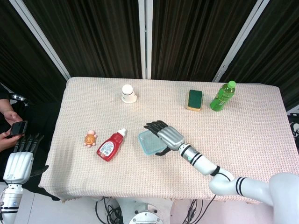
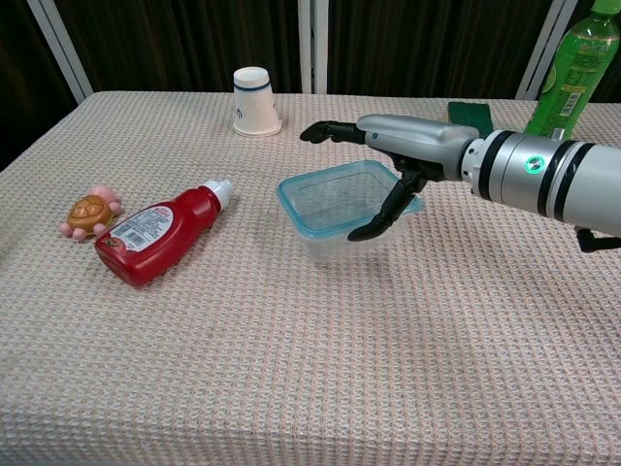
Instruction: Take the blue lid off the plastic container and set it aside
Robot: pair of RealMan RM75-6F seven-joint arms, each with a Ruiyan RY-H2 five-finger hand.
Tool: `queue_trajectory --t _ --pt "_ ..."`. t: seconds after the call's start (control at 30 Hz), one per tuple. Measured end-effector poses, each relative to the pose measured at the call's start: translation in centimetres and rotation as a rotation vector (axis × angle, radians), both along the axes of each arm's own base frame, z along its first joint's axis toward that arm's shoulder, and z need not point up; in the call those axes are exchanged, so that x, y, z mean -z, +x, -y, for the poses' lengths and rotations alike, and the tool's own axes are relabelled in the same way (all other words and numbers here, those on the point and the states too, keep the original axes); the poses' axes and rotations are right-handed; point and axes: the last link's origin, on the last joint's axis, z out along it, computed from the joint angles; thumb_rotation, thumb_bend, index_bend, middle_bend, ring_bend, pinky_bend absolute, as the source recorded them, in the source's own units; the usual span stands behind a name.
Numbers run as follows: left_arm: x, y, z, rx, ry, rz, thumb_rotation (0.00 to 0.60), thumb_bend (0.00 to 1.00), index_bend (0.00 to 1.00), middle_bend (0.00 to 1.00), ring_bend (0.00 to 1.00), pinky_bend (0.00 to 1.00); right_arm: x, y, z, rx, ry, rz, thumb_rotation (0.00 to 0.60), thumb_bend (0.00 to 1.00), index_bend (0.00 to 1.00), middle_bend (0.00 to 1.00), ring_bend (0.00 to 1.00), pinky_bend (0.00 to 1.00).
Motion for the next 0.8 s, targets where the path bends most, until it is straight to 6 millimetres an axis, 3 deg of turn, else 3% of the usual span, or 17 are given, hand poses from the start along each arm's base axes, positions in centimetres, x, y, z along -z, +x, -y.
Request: queue_trajectory --t 0.07,0.17,0.2,0.3,0.37,0.63,0.8 --pt "0.2 0.1 -0.1 0.008 -0.008 -0.003 0.6 0.0 0.11 0.04 0.0 0.02 -0.6 -0.3 0.6 0.044 0.025 0.0 0.6 0.28 0.0 0.09 0.0 0.0" --pt "0.2 0.1 -0.1 0.01 -0.006 -0.004 0.6 0.0 0.11 0.04 0.0 0.02 -1.0 -0.5 1.2 0.087 0.06 -0.006 0.6 0.32 0.0 0.1 0.0 0.0" --pt "0.2 0.1 -0.1 0.01 -0.004 -0.004 0.6 0.0 0.11 0.04 0.0 0.02 -1.0 -0.5 1.3 0.099 0.073 -0.007 0.6 0.3 0.0 0.11 0.0 0.0" --pt "0.2 0.0 0.0 0.007 -0.001 -0.003 0.6 0.0 0.11 0.04 0.0 0.02 -1.0 -0.4 1.4 0.138 0.113 0.013 0.6 0.12 0.0 0.11 0.0 0.0" --pt "0.2 0.0 0.0 0.002 -0.001 -0.002 0.6 0.0 0.11 0.04 0.0 0.02 -0.9 -0.2 1.3 0.154 0.134 0.036 0.6 0.07 0.0 0.11 0.0 0.0" --pt "0.3 -0.1 0.0 0.003 -0.003 0.0 0.6 0.0 0.11 0.04 0.0 0.02 0.6 1.3 0.0 0.069 0.111 0.083 0.6 0.03 0.0 0.0 0.0 0.0" --pt "0.3 -0.2 0.0 0.004 -0.004 0.003 0.6 0.0 0.11 0.04 0.0 0.02 2.4 2.7 -0.7 0.009 0.052 0.097 0.6 0.03 0.0 0.0 0.0 0.0"
